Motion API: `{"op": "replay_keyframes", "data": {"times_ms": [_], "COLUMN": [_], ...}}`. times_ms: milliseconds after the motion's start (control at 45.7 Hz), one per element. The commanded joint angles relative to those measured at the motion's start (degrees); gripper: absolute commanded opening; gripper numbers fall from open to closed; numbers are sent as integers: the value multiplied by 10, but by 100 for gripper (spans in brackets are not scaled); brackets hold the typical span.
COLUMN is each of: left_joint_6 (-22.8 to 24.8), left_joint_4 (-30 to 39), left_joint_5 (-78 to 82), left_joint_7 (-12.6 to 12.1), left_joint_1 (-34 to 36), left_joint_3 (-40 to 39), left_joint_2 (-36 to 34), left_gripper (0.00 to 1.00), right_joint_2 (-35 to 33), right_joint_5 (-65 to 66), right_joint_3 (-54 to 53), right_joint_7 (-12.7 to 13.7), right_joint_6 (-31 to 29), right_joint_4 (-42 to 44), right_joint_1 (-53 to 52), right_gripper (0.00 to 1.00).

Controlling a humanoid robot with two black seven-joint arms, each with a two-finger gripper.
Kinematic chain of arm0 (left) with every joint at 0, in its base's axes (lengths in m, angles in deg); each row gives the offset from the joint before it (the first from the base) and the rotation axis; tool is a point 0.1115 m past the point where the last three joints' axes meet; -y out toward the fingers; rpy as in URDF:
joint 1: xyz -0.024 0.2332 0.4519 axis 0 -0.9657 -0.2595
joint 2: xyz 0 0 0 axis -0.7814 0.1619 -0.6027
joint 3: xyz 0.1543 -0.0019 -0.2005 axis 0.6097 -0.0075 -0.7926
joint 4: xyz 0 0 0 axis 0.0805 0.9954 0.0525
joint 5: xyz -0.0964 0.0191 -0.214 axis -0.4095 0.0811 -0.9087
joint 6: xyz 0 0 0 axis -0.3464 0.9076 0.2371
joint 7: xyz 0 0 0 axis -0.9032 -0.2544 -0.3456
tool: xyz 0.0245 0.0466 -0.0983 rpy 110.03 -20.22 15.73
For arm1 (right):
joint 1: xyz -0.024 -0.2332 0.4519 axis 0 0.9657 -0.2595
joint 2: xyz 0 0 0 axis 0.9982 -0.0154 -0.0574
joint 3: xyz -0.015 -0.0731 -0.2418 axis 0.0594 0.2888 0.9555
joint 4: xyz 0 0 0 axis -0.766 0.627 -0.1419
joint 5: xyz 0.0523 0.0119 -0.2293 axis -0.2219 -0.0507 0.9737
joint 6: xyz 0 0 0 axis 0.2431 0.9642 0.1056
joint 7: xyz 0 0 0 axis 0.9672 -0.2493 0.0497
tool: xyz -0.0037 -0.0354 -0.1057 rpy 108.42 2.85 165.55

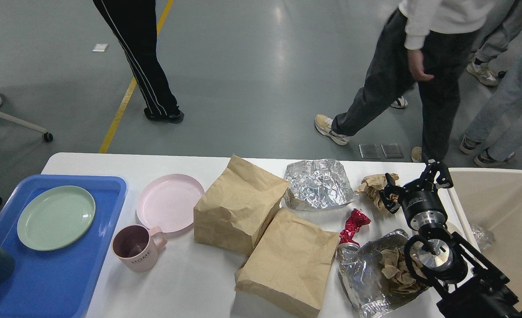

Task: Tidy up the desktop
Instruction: 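Withdraw the left arm and bring it back above the table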

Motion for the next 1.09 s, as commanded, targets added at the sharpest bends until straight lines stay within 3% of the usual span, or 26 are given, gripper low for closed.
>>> {"op": "replay_keyframes", "data": {"times_ms": [0, 44, 197, 503, 722, 919, 1073], "left_joint_6": [-6, -5, 2, 11, 20, 84, 105], "left_joint_4": [0, 0, 6, 48, 91, 144, 260], "left_joint_5": [-14, -22, -26, -27, -61, -80, -84], "left_joint_7": [2, 2, -1, -2, -2, -6, -5], "left_joint_1": [-15, -18, -19, 1, 132, 319, 445], "left_joint_3": [-24, -28, -27, 13, 139, 250, 291], "left_joint_2": [2, 2, 1, -28, -59, -52, -16], "left_gripper": [74, 82, 90, 95, 95, 96, 96], "right_joint_2": [0, 0, 0, 0, 0, 0, 0], "right_joint_5": [0, 0, 0, 0, 0, 0, 0], "right_joint_3": [0, 0, 0, 0, 0, 0, 0], "right_joint_7": [0, 0, 0, 0, 0, 0, 0], "right_joint_6": [0, 0, 0, 0, 0, 0, 0], "right_joint_4": [0, -1, -1, -1, -1, -1, -1], "right_joint_1": [0, 1, 0, 0, 0, 0, 0], "right_gripper": [100, 100, 100, 100, 100, 100, 100]}}
